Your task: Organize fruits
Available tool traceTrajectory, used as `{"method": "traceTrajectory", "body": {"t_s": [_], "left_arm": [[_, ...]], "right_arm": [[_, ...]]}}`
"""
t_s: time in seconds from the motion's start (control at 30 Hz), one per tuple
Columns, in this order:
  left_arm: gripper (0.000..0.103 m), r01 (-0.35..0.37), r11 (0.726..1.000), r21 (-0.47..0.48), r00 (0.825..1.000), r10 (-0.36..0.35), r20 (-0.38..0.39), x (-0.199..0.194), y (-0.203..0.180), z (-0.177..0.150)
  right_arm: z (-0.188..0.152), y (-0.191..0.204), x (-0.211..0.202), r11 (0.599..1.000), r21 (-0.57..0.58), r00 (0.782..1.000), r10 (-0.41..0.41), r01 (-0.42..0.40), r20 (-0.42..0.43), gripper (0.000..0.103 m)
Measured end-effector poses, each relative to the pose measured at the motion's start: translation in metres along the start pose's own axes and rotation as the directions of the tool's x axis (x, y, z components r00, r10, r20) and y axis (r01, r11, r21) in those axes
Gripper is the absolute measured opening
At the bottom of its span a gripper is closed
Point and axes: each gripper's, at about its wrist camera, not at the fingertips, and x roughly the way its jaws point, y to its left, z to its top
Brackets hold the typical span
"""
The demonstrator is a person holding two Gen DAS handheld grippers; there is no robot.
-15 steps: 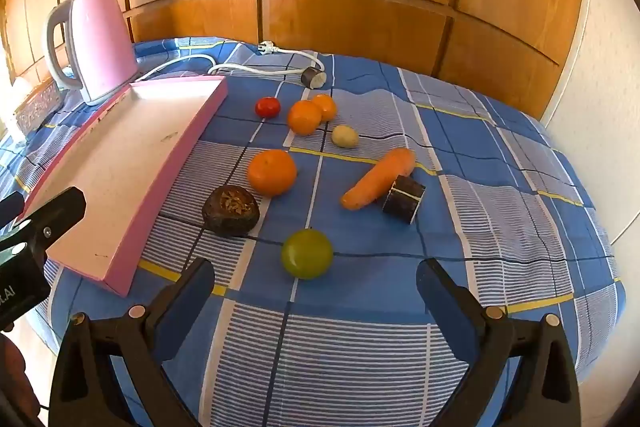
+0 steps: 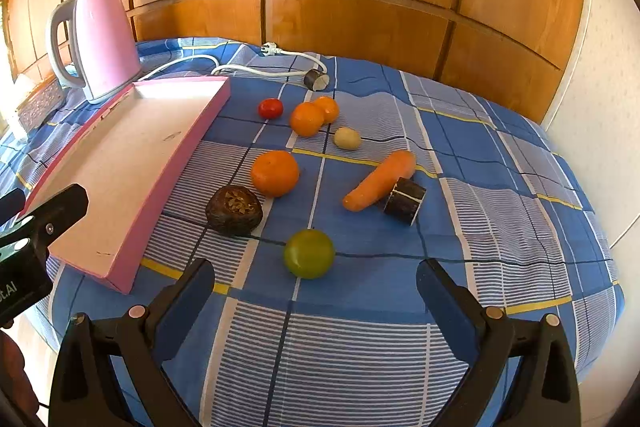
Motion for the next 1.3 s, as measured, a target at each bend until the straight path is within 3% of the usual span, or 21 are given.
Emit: {"method": "traceTrajectory", "body": {"t_s": [0.67, 0.97, 1.3], "left_arm": [[0.101, 0.000, 1.000, 0.005, 1.000, 0.000, 0.002, -0.001, -0.001, 0.001], [0.101, 0.001, 1.000, 0.012, 1.000, -0.001, -0.005, -0.001, -0.004, -0.001], [0.101, 0.032, 0.998, 0.049, 0.999, -0.032, -0.014, 0.001, -0.013, -0.002]], "right_arm": [[-0.001, -0.004, -0.003, 1.000, 0.004, 1.000, 0.005, -0.005, -0.024, 0.103], [-0.003, -0.006, -0.002, 1.000, 0.014, 1.000, 0.007, -0.007, 0.018, 0.103], [-0.011, -0.034, 0.012, 0.997, 0.061, 0.998, -0.054, 0.056, -0.034, 0.102]]}}
